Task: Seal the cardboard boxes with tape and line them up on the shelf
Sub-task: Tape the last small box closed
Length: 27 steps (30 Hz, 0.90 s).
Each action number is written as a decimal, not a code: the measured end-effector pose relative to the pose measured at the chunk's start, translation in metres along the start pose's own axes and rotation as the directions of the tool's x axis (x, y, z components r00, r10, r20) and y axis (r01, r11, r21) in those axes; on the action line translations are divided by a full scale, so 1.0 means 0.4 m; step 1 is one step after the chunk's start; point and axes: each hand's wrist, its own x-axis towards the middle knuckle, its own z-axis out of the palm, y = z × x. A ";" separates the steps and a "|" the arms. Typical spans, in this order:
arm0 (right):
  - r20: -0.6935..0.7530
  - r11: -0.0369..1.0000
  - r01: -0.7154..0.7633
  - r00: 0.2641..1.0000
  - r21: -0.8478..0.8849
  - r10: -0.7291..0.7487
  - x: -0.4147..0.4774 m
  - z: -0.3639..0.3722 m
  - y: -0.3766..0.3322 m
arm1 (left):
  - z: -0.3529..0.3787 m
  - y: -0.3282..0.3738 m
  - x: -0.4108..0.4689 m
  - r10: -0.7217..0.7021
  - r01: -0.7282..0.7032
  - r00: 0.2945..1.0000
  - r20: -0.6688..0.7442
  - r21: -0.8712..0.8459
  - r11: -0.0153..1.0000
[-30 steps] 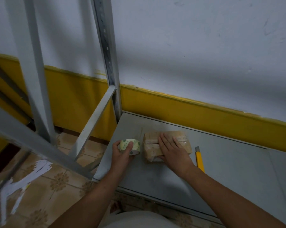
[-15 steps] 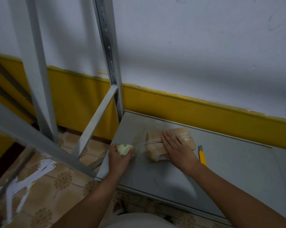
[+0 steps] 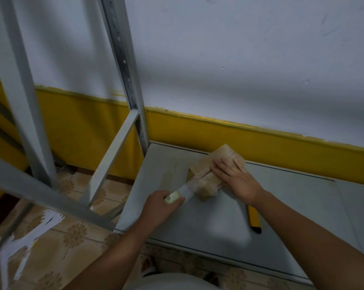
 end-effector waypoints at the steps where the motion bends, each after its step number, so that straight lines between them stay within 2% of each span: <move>1: 0.012 1.000 -0.011 1.000 -0.001 0.011 -0.002 -0.002 0.011 | 0.014 0.007 0.001 -0.012 0.013 0.999 0.037 -0.030 0.999; 4: 0.018 1.000 -0.023 1.000 0.019 0.022 -0.011 -0.003 0.022 | 0.043 0.026 0.005 -0.084 0.104 0.987 0.134 -0.155 0.982; 7: 0.020 0.999 -0.036 0.999 0.038 0.035 -0.014 -0.003 0.018 | 0.047 0.051 0.006 -0.120 0.160 0.971 0.206 -0.190 0.969; 9: 0.017 0.998 -0.039 0.999 0.040 0.038 -0.013 -0.005 0.017 | 0.044 0.066 0.014 -0.082 0.129 0.968 0.239 -0.188 0.974; 13: 0.028 0.997 -0.055 0.998 0.045 0.054 -0.012 0.002 0.017 | 0.036 0.078 0.042 0.107 -0.073 0.965 0.241 -0.146 0.987; 18: 0.013 0.993 -0.089 0.996 0.071 0.089 -0.014 0.007 0.009 | 0.016 0.124 0.070 0.181 -0.108 0.901 0.394 -0.200 0.974; 22: -0.065 0.970 -0.194 0.977 0.146 0.205 -0.038 0.004 -0.018 | 0.024 0.133 0.078 0.175 -0.073 0.894 0.412 -0.250 0.965; 24: -0.119 0.908 -0.312 0.927 0.279 0.356 -0.078 0.013 -0.027 | 0.035 0.129 0.079 0.172 -0.060 0.900 0.401 -0.276 0.959; 25: -0.132 0.842 -0.400 0.872 0.362 0.471 -0.109 0.024 -0.031 | 0.042 0.127 0.078 0.167 -0.045 0.901 0.401 -0.297 0.954; 26: -0.129 0.745 -0.498 0.787 0.445 0.603 -0.142 0.038 -0.035 | 0.047 0.127 0.076 0.162 -0.030 0.901 0.402 -0.315 0.949; 27: -0.101 0.615 -0.596 0.670 0.516 0.735 -0.174 0.056 -0.036 | 0.052 0.126 0.075 0.157 -0.019 0.903 0.400 -0.329 0.944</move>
